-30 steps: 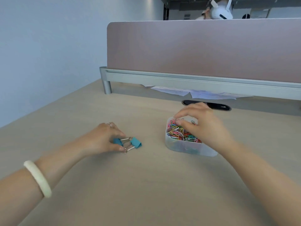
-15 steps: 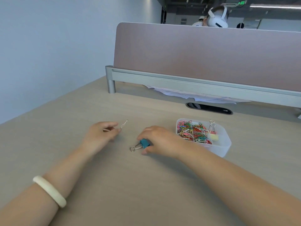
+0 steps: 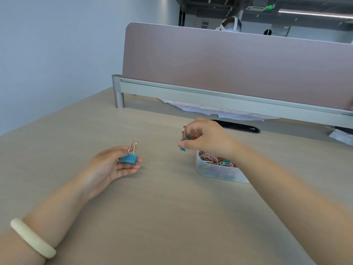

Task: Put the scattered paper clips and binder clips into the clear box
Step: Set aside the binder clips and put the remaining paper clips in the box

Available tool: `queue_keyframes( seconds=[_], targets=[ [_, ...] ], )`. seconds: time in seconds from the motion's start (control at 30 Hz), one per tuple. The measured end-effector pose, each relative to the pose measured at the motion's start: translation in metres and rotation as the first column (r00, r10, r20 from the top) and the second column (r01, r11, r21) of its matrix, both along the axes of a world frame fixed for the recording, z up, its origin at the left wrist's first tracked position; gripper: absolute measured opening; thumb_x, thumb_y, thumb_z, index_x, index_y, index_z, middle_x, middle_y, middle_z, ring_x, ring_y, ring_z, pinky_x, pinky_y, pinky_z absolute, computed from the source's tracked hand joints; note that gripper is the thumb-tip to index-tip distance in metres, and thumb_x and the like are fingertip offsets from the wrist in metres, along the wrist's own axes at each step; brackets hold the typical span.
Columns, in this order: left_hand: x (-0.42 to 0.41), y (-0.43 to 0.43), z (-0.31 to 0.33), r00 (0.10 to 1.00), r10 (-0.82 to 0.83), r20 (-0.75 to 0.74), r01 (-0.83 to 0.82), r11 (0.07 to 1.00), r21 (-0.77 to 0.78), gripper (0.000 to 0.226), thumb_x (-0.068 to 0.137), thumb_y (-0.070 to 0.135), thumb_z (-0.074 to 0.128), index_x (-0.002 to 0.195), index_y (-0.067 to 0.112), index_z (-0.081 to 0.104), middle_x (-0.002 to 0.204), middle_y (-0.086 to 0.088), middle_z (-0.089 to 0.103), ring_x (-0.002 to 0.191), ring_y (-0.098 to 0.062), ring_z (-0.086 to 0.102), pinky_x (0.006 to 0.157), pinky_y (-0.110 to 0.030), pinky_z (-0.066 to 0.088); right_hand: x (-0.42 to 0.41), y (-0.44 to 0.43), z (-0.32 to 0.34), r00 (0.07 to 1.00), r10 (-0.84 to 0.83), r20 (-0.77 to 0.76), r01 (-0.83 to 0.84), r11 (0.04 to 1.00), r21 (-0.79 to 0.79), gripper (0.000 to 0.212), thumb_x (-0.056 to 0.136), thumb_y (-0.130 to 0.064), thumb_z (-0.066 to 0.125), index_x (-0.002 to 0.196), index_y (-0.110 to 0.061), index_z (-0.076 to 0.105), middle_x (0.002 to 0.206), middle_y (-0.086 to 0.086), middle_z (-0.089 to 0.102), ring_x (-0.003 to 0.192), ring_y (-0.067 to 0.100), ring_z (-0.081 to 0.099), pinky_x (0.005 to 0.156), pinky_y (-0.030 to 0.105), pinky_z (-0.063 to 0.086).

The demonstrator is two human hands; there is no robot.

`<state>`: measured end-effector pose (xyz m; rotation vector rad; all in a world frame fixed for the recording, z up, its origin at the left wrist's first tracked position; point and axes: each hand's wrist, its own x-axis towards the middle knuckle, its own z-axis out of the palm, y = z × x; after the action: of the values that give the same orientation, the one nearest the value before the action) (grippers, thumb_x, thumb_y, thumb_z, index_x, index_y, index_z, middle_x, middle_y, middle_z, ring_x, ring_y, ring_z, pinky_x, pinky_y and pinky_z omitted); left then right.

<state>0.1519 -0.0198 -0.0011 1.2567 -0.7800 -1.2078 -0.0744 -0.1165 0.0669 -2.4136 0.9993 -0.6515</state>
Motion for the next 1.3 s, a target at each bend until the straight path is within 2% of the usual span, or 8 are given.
queue_keyframes(
  seconds=[0.17, 0.33, 0.57, 0.77, 0.93, 1.03, 1.2, 1.3],
  targets=[
    [-0.027, -0.003, 0.004, 0.971, -0.058, 0.232, 0.067, 0.997, -0.029, 0.021, 0.093, 0.017, 0.045, 0.098, 0.007, 0.063, 0.073, -0.013, 0.067, 0.058, -0.017, 0.066, 0.053, -0.020, 0.055, -0.052, -0.016, 0.014, 0.987, -0.125, 0.103, 0.104, 0.977, 0.186, 0.026, 0.080, -0.024, 0.067, 0.083, 0.002, 0.064, 0.079, 0.019, 0.067, 0.059, 0.009, 0.061, 0.063, 0.019, 0.054],
    [-0.076, -0.016, 0.028, 0.905, -0.155, 0.397, 0.195, 0.979, -0.062, 0.023, 0.090, 0.024, 0.051, 0.087, 0.004, 0.063, 0.071, -0.011, 0.072, 0.067, -0.024, 0.070, 0.055, -0.024, 0.056, -0.104, -0.028, 0.012, 0.975, -0.218, 0.034, 0.211, 0.965, 0.153, 0.021, 0.089, -0.025, 0.057, 0.090, -0.005, 0.062, 0.083, 0.009, 0.066, 0.066, 0.010, 0.059, 0.072, 0.031, 0.052],
    [-0.146, -0.051, 0.048, 0.814, -0.152, 0.560, 0.283, 0.947, -0.155, 0.019, 0.082, 0.025, 0.062, 0.071, 0.011, 0.065, 0.081, -0.015, 0.066, 0.072, -0.013, 0.055, 0.073, -0.030, 0.045, -0.139, -0.035, -0.016, 0.966, -0.260, 0.009, 0.258, 0.962, 0.086, 0.009, 0.087, -0.020, 0.059, 0.082, -0.012, 0.057, 0.077, 0.008, 0.068, 0.053, 0.001, 0.057, 0.059, 0.019, 0.043],
    [-0.172, -0.067, 0.054, 0.774, -0.098, 0.626, 0.314, 0.918, -0.245, 0.005, 0.079, 0.019, 0.067, 0.074, 0.017, 0.066, 0.067, 0.002, 0.063, 0.060, -0.006, 0.052, 0.064, -0.025, 0.041, -0.145, -0.042, -0.034, 0.974, -0.224, -0.024, 0.225, 0.974, 0.018, 0.016, 0.088, -0.019, 0.058, 0.089, -0.010, 0.070, 0.083, 0.000, 0.061, 0.068, 0.005, 0.052, 0.066, 0.018, 0.040],
    [-0.175, -0.074, 0.053, 0.730, -0.081, 0.678, 0.345, 0.901, -0.264, 0.015, 0.078, 0.012, 0.067, 0.081, 0.025, 0.060, 0.054, 0.013, 0.065, 0.058, -0.006, 0.054, 0.061, -0.028, 0.042, -0.143, -0.050, -0.049, 0.976, -0.208, 0.067, 0.208, 0.978, 0.009, 0.008, 0.079, -0.019, 0.068, 0.084, -0.021, 0.074, 0.081, 0.002, 0.058, 0.068, 0.001, 0.047, 0.059, 0.009, 0.036],
    [-0.174, -0.078, 0.053, 0.729, -0.076, 0.680, 0.330, 0.909, -0.253, 0.006, 0.082, 0.016, 0.063, 0.080, 0.021, 0.061, 0.058, 0.009, 0.067, 0.060, -0.011, 0.056, 0.056, -0.027, 0.040, -0.143, -0.053, -0.053, 0.963, -0.232, 0.137, 0.232, 0.973, 0.016, 0.006, 0.074, -0.020, 0.073, 0.081, -0.019, 0.073, 0.074, -0.007, 0.055, 0.067, -0.010, 0.046, 0.058, 0.006, 0.035],
    [-0.173, -0.081, 0.052, 0.719, -0.059, 0.693, 0.313, 0.917, -0.246, 0.009, 0.086, 0.014, 0.057, 0.078, 0.013, 0.063, 0.059, 0.005, 0.066, 0.052, -0.002, 0.058, 0.046, -0.009, 0.037, -0.146, -0.056, -0.058, 0.950, -0.237, 0.205, 0.235, 0.971, 0.035, 0.008, 0.072, -0.021, 0.075, 0.072, -0.024, 0.067, 0.071, -0.011, 0.057, 0.071, 0.002, 0.044, 0.061, 0.010, 0.035],
    [-0.176, -0.082, 0.052, 0.713, -0.067, 0.698, 0.324, 0.914, -0.244, 0.011, 0.086, 0.013, 0.057, 0.077, 0.012, 0.063, 0.062, 0.003, 0.066, 0.052, -0.001, 0.058, 0.045, -0.007, 0.037, -0.149, -0.056, -0.058, 0.943, -0.211, 0.258, 0.209, 0.977, 0.037, 0.003, 0.076, -0.016, 0.072, 0.074, -0.018, 0.070, 0.071, -0.013, 0.057, 0.067, -0.008, 0.047, 0.063, 0.009, 0.036]
  ],
)
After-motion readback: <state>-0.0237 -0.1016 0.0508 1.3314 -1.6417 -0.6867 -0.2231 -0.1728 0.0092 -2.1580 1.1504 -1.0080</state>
